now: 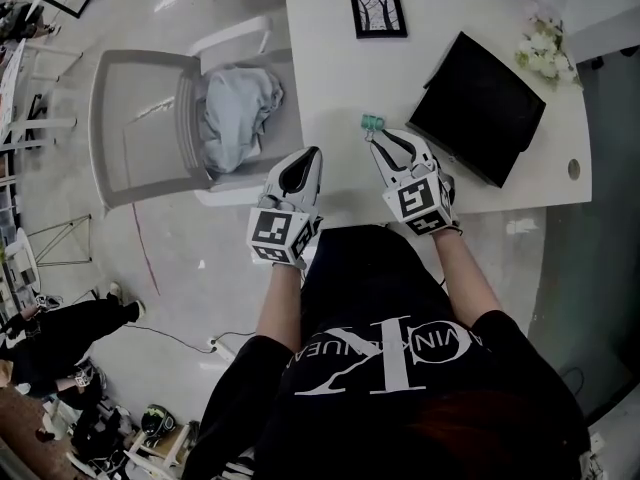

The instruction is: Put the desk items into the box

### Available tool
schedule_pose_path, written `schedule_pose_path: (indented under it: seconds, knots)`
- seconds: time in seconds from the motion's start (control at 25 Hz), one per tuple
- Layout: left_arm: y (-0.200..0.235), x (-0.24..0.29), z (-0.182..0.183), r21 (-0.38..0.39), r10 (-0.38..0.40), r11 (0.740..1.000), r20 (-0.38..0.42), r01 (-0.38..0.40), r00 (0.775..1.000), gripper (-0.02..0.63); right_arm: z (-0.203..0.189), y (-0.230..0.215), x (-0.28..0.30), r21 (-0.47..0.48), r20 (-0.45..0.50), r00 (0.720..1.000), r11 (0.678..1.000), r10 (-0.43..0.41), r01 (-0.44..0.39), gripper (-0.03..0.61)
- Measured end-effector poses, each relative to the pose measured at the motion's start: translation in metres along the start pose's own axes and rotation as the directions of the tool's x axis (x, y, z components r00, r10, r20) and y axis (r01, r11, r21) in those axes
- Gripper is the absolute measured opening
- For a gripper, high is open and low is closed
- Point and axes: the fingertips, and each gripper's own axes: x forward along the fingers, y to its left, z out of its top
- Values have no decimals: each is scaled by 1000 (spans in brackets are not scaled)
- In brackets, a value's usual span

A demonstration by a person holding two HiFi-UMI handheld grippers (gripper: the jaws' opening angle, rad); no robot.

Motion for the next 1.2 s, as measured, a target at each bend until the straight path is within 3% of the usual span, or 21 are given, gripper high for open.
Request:
schedule_pose_path:
  seconds: [0.4,0.64,0.84,1.2]
  knots:
    - [15,16,-4,-25,-32,999,-21,32,999,11,-4,1,31,-200,-119,992,980,-31,7,60]
    - [13,18,-8,-32,-51,998,-30,50,998,11,-5,-1,35,-300,-118,990,953,-83,44,58]
    - [9,17,-9,-58,-52,997,-34,50,998,11,-1,-5,30,-293,-91,989,952,-116,85,26]
    - [-3,20,-2,-23,-90,996,-19,90,996,11,18,-15,-1,-156,19,988,976,-151,152,17]
